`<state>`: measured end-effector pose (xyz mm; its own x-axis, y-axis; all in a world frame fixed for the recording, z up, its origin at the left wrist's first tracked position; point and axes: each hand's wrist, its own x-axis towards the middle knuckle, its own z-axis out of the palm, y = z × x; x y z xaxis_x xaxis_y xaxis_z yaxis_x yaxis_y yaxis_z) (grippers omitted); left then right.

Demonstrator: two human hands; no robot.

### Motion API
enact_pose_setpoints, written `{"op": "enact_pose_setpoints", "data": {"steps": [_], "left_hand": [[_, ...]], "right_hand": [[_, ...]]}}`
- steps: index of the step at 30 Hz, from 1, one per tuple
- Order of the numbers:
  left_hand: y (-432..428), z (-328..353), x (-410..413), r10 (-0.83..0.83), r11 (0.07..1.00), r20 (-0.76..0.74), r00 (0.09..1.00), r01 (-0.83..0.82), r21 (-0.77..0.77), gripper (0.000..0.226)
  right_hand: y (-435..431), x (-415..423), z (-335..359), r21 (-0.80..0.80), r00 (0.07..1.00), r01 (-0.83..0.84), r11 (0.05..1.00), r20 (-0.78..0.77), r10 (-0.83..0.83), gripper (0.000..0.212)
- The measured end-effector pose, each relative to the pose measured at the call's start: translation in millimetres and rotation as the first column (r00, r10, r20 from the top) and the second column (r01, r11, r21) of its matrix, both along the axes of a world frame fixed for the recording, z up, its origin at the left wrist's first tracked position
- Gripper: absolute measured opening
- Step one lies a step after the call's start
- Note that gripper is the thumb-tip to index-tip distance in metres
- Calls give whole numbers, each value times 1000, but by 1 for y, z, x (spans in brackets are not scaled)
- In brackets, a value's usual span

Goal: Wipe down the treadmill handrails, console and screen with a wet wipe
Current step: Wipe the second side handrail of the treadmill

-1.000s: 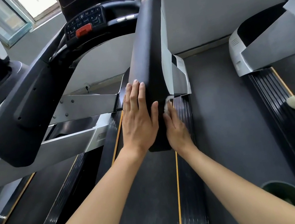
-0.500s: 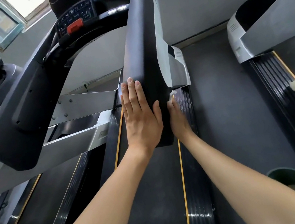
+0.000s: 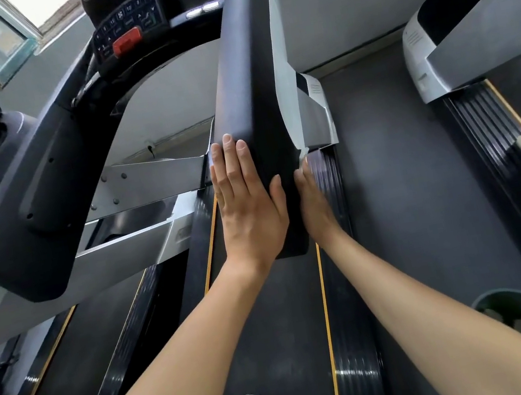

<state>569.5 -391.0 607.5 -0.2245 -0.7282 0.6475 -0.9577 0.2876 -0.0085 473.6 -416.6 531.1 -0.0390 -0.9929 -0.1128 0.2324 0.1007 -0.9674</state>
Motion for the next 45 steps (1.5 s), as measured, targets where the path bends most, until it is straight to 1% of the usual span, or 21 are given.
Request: {"op": "enact_pose_setpoints", "data": {"steps": [1, 3, 5, 8, 10, 12, 15, 16, 19, 22, 25, 28, 30, 31, 35, 38, 42, 45], "left_hand": [[0, 0, 0, -5, 1000, 0, 1000, 5, -4, 65], [0, -1, -1, -14, 1000, -8, 1000, 14, -10, 65], [-1, -2, 0, -15, 1000, -8, 1000, 15, -4, 65], [0, -1, 1, -8, 1000, 2, 1000, 8, 4, 65], [1, 1, 0, -9, 1000, 3, 1000, 9, 2, 65], [3, 4, 1, -9, 1000, 6, 1000, 9, 12, 66], [6, 7, 2, -14, 999, 0, 1000, 14, 30, 66], [7, 9, 3, -15, 999, -6, 1000, 16, 37, 66], [11, 13, 5, -42, 997, -21, 999, 43, 62, 65], [13, 16, 7, -94, 992, -72, 993, 100, 74, 60], [14, 18, 8, -99, 990, -135, 986, 111, 86, 56], [14, 18, 10, -103, 989, -143, 984, 117, 91, 56], [14, 18, 9, -101, 989, -155, 983, 116, 90, 56], [14, 18, 9, -100, 989, -161, 982, 116, 88, 56], [16, 19, 11, -141, 983, -172, 975, 159, 92, 57], [15, 19, 11, -137, 984, -192, 972, 156, 90, 54], [15, 19, 9, -119, 987, -192, 974, 138, 86, 54], [14, 20, 10, -124, 987, -184, 975, 140, 77, 54]], "right_hand": [[1, 1, 4, -8, 1000, 11, 1000, 7, -11, 60], [3, 2, 19, -79, 999, 39, 996, 15, -38, 62], [5, 3, 35, -160, 999, 52, 986, 24, -49, 59], [8, 1, 40, -210, 999, 52, 976, 19, -50, 55], [10, -1, 29, -177, 999, 40, 983, 5, -40, 55], [14, -2, 22, -109, 1000, 13, 994, -18, -15, 59], [17, -4, 35, -82, 1000, -10, 997, 7, 11, 58], [18, -4, 44, -104, 1000, -7, 995, 13, 8, 58], [20, -3, 73, -247, 1000, 0, 969, -7, -2, 56], [24, -1, 85, -296, 999, -11, 955, -41, -1, 51], [32, 1, 69, -288, 998, 16, 957, -60, -35, 47], [42, 2, 53, -220, 998, 30, 975, -43, -40, 47], [45, 3, 57, -169, 998, 46, 985, -38, -53, 45], [45, 4, 64, -170, 997, 55, 984, -36, -62, 45], [41, 10, 84, -273, 994, 88, 958, -34, -101, 44], [42, 10, 73, -292, 992, 104, 951, -41, -121, 43], [46, 7, 42, -219, 982, 125, 968, -110, -152, 43], [43, 7, 53, -189, 985, 149, 971, -62, -164, 39]]}}
